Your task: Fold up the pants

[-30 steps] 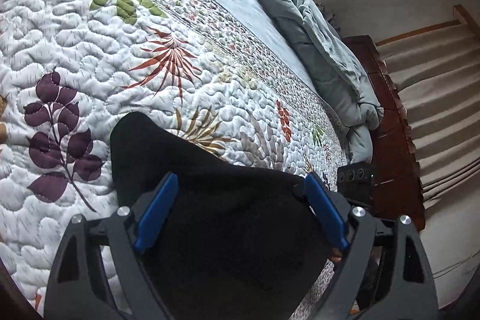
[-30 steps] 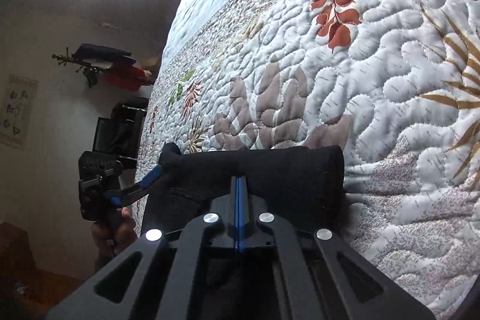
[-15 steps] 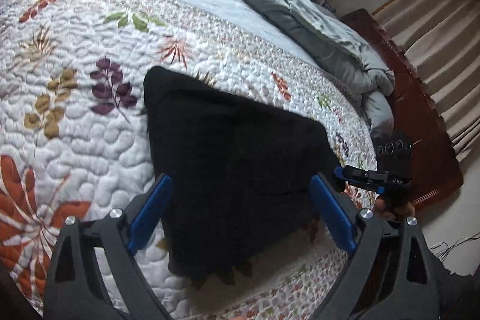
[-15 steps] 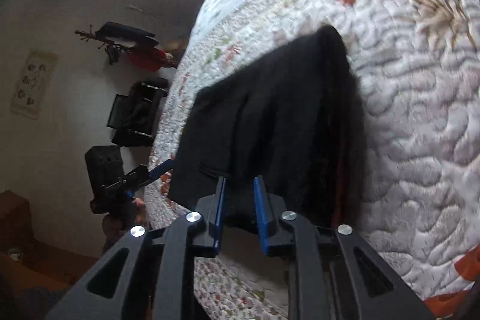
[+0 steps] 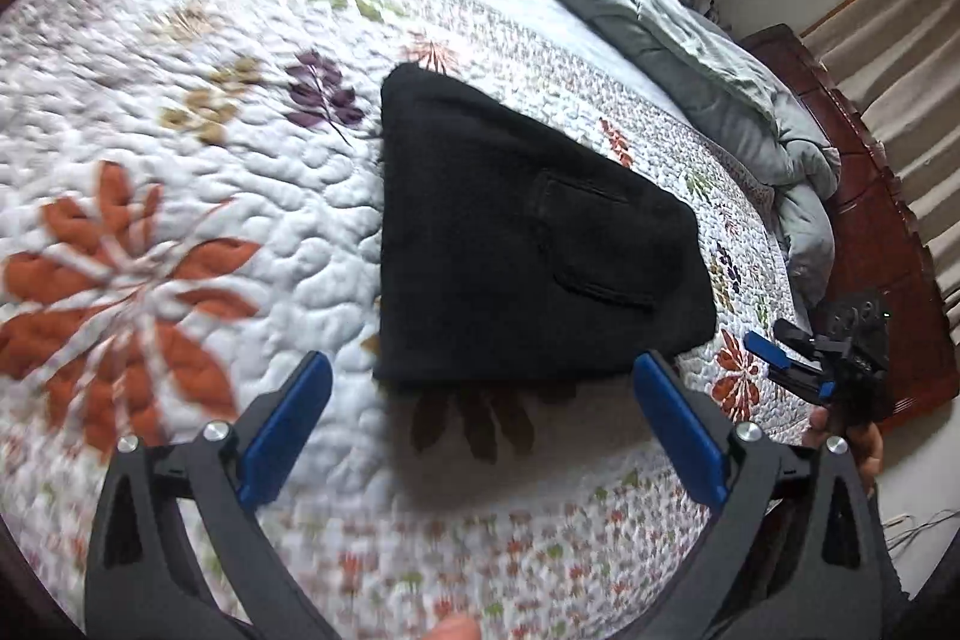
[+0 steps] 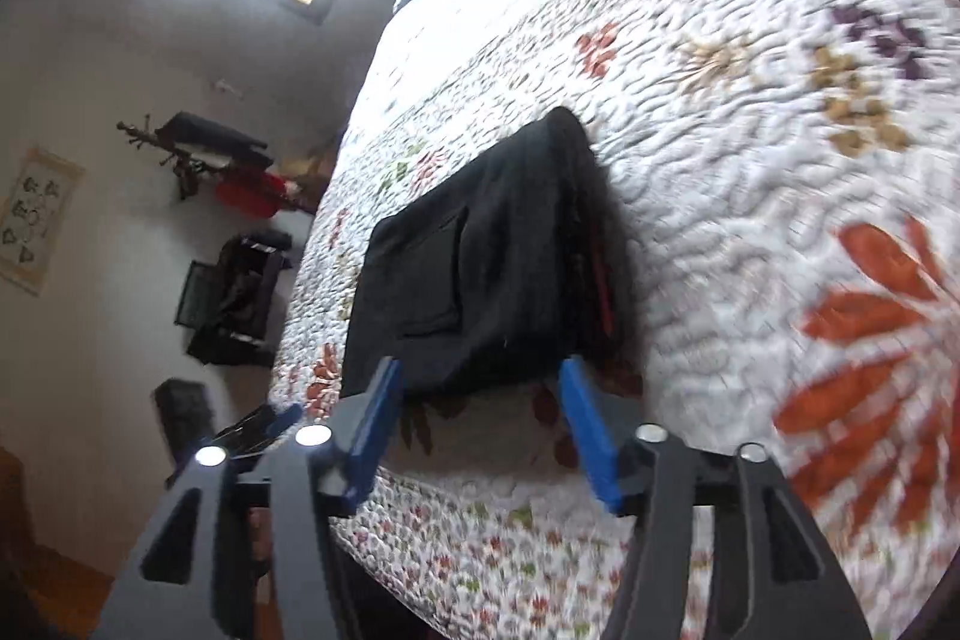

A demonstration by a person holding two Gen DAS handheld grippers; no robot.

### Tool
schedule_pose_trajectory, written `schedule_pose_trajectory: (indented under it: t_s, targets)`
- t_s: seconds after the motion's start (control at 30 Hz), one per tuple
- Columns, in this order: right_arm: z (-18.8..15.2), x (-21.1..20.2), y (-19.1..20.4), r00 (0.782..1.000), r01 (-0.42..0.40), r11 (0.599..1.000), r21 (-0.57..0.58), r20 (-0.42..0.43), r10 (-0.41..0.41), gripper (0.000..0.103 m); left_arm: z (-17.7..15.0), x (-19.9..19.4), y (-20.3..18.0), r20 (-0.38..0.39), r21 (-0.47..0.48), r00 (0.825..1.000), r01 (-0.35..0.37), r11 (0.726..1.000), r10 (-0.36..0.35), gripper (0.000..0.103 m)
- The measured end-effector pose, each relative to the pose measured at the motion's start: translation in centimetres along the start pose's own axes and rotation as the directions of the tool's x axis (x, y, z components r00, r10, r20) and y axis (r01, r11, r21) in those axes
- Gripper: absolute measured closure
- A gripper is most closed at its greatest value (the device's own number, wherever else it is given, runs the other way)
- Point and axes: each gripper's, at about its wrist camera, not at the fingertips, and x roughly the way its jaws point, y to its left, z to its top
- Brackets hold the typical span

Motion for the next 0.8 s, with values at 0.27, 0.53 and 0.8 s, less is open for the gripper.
schedule_pose_trajectory:
  t_s: [0.27, 0.53, 0.8]
  targets:
    - [-10.1, -7.9, 2.1, 0.984, 0.138, 0.99, 0.01, 0.116, -0.138, 0.009, -8.4, -10.9, -7.6, 0.204, 0.161, 0.935, -0.324, 0.932, 0.29, 0.003]
    - [-17.1, -12.4, 6.7, 0.919, 0.347, 0.937, -0.036, 0.212, -0.332, 0.004, -15.4, -16.5, -9.9, 0.216, 0.117, 0.918, -0.362, 0.925, 0.332, 0.003]
    - [-23.8, -17.2, 17.4, 0.82, 0.533, 0.787, -0.31, 0.417, -0.392, 0.004, -20.9, -22.3, -13.4, 0.275, 0.081, 0.883, -0.416, 0.906, 0.381, 0.003]
